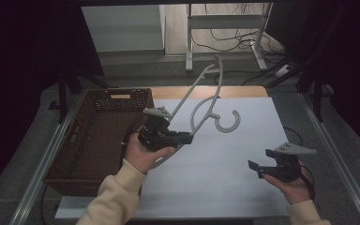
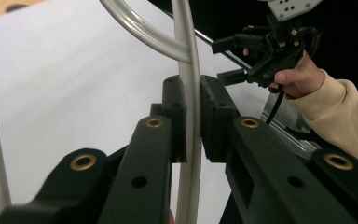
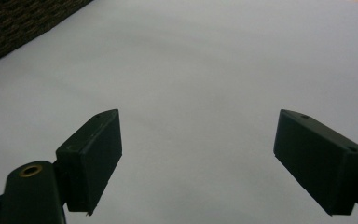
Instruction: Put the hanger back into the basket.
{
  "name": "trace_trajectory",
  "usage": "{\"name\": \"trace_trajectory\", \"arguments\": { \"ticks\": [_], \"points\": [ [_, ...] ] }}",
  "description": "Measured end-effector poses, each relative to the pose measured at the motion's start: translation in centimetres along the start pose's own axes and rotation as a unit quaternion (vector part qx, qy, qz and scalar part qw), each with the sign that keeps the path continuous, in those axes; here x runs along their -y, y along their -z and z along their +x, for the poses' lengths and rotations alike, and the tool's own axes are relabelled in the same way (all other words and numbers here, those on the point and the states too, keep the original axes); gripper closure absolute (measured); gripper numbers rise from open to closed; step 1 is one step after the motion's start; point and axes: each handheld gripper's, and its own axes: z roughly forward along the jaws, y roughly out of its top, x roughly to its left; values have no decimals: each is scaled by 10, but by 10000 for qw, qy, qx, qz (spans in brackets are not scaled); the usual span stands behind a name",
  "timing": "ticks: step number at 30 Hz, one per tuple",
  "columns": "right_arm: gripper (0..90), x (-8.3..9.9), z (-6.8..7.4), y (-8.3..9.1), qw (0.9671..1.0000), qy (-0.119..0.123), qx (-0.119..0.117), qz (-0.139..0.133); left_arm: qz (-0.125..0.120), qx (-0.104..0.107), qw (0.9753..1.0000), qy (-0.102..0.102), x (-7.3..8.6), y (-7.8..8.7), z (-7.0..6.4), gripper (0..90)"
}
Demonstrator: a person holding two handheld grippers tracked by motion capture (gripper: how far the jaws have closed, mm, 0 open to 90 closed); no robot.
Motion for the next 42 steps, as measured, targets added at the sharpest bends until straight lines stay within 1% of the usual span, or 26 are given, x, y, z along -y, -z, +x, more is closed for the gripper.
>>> {"name": "trace_trajectory", "arguments": {
  "ticks": [4, 8, 18, 29, 32, 39, 42],
  "points": [
    [155, 0, 0, -1, 10000, 11, -5, 17, -78, 16, 10000, 17, -1, 12, 6, 814],
    [154, 0, 0, -2, 10000, 22, -1, 28, -83, -80, 9999, 37, 0, 20, 11, 814],
    [154, 0, 0, -2, 10000, 22, -6, 70, -152, -228, 9994, 204, 8, 39, 29, 814],
    [152, 1, 0, -3, 9999, 16, -5, 111, -149, -314, 9988, 346, 18, 52, 46, 814],
    [152, 1, 0, -3, 9999, 9, -25, 119, -117, -334, 9986, 384, 21, 57, 51, 814],
    [151, 1, 1, -4, 9998, 17, -90, 163, -139, -446, 9978, 463, 28, 71, 62, 813],
    [150, 1, 1, -5, 9998, 40, -99, 177, -135, -456, 9979, 445, 31, 76, 67, 814]
  ]
}}
